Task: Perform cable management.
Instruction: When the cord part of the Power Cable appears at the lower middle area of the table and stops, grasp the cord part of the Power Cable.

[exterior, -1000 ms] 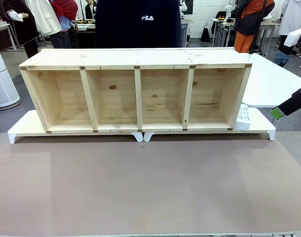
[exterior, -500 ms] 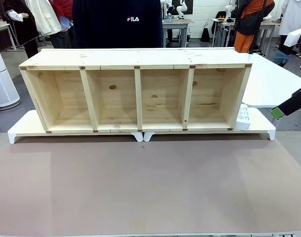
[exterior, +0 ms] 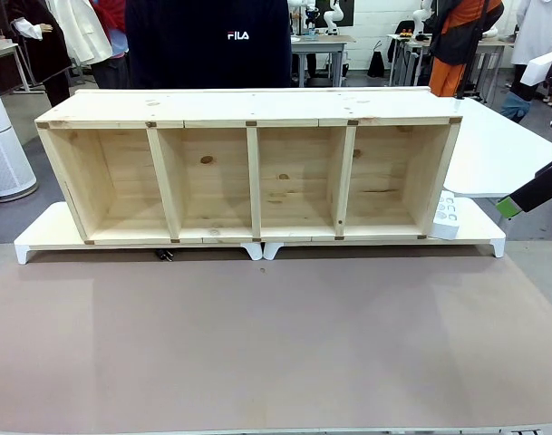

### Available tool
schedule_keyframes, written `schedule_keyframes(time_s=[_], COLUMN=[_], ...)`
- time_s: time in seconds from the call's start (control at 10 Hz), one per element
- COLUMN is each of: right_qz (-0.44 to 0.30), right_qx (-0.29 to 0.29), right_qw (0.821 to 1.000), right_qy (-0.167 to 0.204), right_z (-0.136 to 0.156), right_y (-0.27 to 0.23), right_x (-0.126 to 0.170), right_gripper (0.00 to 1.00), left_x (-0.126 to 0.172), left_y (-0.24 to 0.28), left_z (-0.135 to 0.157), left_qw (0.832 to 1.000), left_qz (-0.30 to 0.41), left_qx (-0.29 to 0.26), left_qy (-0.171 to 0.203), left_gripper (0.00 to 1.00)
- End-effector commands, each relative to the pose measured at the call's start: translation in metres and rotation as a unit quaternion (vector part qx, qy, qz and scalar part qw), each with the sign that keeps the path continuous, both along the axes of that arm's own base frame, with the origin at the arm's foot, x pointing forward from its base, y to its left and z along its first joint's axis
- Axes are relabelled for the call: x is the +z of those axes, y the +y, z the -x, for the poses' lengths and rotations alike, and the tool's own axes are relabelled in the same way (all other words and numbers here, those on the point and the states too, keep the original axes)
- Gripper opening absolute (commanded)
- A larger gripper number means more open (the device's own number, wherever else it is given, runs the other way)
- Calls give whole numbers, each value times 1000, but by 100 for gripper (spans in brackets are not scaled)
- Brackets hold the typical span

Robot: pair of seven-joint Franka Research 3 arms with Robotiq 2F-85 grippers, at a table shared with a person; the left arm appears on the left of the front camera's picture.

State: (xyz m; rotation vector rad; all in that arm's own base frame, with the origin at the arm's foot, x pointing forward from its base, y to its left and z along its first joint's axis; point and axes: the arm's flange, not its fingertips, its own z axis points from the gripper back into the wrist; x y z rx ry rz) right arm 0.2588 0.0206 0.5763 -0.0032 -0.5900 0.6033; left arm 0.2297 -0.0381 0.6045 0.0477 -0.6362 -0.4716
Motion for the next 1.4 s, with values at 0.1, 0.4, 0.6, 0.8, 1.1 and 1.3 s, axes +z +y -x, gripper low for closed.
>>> schedule_keyframes(time_s=[0.1, 0.4, 0.6, 0.8, 1.1, 1.3], right_qz=[-1, -1, -1, -1, -1, -1], right_qx=[-2, -2, -2, -2, -2, -2], right_qw=[1000, 1000, 1000, 1000, 1000, 1000], right_qy=[-4, -4, -4, -4, -4, -4], right_z=[-4, -4, -4, -4, -4, -4], right_y=[2, 2, 2, 2, 2, 2], right_x=[-1, -1, -1, -1, -1, -1], right_gripper=[100, 100, 100, 100, 100, 100], left_x=[1, 1, 1, 1, 1, 1], left_y=[-2, -2, -2, -2, -2, -2], left_z=[-1, -1, -1, -1, -1, -1], left_qw=[1000, 1000, 1000, 1000, 1000, 1000], left_qz=[3, 3, 3, 3, 3, 3], left_qx=[-2, -2, -2, -2, -2, -2], left_qy=[-5, -5, -5, -5, -5, -5], left_gripper=[100, 100, 100, 100, 100, 100])
